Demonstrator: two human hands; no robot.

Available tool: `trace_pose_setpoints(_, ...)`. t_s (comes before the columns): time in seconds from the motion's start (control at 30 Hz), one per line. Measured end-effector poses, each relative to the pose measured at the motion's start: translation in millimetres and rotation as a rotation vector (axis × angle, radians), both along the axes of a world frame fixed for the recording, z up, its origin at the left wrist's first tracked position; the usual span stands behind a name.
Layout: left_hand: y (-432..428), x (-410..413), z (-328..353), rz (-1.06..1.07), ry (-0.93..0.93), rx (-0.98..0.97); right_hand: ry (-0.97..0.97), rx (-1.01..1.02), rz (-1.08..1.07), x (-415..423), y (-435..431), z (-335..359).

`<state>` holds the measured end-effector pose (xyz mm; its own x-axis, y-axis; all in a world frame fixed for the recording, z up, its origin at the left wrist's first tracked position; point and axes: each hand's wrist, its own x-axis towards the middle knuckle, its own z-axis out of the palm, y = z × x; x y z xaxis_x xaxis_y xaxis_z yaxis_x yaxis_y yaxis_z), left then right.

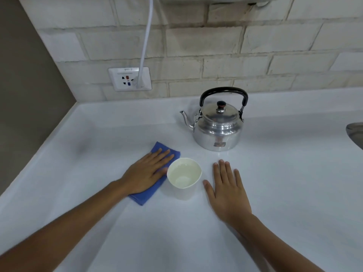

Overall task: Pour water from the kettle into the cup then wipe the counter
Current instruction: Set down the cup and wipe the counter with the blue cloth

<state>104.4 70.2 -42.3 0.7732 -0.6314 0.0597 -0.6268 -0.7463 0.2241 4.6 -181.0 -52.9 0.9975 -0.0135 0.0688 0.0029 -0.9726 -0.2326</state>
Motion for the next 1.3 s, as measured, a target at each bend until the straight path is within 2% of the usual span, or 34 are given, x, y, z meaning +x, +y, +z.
trace_pose_setpoints(0.1,4.2,25.5,7.5,0.104,0.022,0.049,0.002,0.006,-0.009,0.8,0.7,-1.7)
trace_pose_setpoints(0.23,-35.4,43.5,7.6,0.307,0.062,0.090,-0.001,0.002,-0.010,1.5,0.2,-3.7)
trace_pose_setpoints(0.37,-41.3,6.3,3.0,0.203,-0.002,0.105,-0.005,-0.017,0.001,3.2,-2.8,-5.3)
trace_pose_setpoints(0.5,-2.8,-53.6,-11.2,0.128,-0.047,-0.079,-0.019,-0.023,0.005,2.7,-3.2,-7.0)
trace_pose_setpoints(0.63,32.9,-38.3,-2.2,0.282,0.009,-0.058,-0.014,-0.026,0.001,3.0,-1.8,-6.1)
trace_pose_setpoints(0.8,-1.9,-33.2,1.5,0.483,0.029,0.020,0.001,-0.042,0.001,4.1,-2.6,-7.1)
trace_pose_setpoints(0.93,-12.3,-84.3,-8.6,0.419,-0.015,-0.027,0.011,-0.046,0.006,4.9,-3.9,-7.1)
trace_pose_setpoints(1.07,25.1,-123.3,-12.5,0.352,-0.043,-0.081,0.013,-0.054,0.014,3.4,-4.0,-6.2)
trace_pose_setpoints(1.17,58.8,-103.9,-5.4,0.507,-0.003,-0.013,0.010,-0.051,0.010,3.2,-3.4,-5.0)
trace_pose_setpoints(1.3,31.0,-86.1,1.9,0.676,0.013,0.052,0.017,-0.078,0.007,3.7,-2.3,-3.9)
